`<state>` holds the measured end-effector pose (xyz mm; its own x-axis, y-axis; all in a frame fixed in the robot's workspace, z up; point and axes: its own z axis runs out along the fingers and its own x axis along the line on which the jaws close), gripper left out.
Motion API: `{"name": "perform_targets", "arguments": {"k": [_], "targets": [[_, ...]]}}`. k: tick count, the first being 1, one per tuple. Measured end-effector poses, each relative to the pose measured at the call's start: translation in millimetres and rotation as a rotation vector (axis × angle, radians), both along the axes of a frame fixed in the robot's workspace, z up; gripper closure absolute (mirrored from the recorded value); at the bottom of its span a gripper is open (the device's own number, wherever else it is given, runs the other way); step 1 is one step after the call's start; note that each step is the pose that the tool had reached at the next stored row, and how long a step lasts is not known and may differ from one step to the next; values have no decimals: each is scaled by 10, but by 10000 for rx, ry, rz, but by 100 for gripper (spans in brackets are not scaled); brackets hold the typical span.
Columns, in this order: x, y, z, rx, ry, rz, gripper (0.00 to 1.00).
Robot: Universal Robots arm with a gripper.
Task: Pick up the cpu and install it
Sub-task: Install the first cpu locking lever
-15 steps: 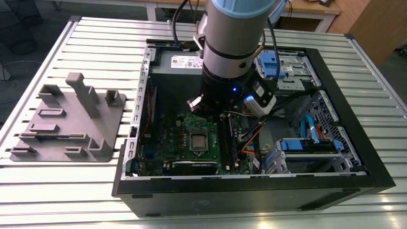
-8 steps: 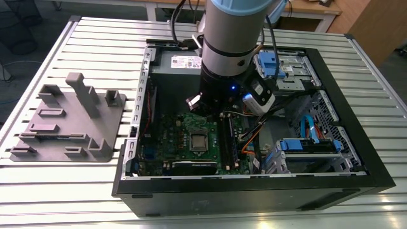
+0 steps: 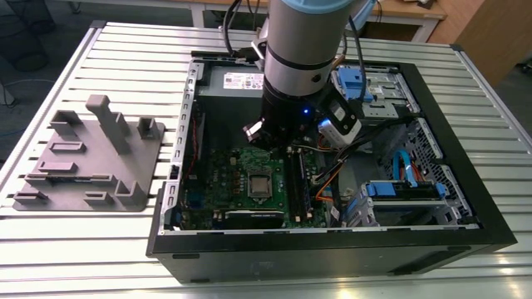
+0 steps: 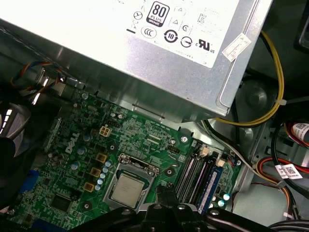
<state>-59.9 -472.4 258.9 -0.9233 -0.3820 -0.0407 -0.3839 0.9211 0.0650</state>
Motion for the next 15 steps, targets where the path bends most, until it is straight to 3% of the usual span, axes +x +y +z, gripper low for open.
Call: {"name": "perform_targets", "arguments": {"k": [9, 15], "targets": [[1, 2, 56, 4, 0, 0, 89], [1, 61, 57, 9, 2, 0, 89]]}}
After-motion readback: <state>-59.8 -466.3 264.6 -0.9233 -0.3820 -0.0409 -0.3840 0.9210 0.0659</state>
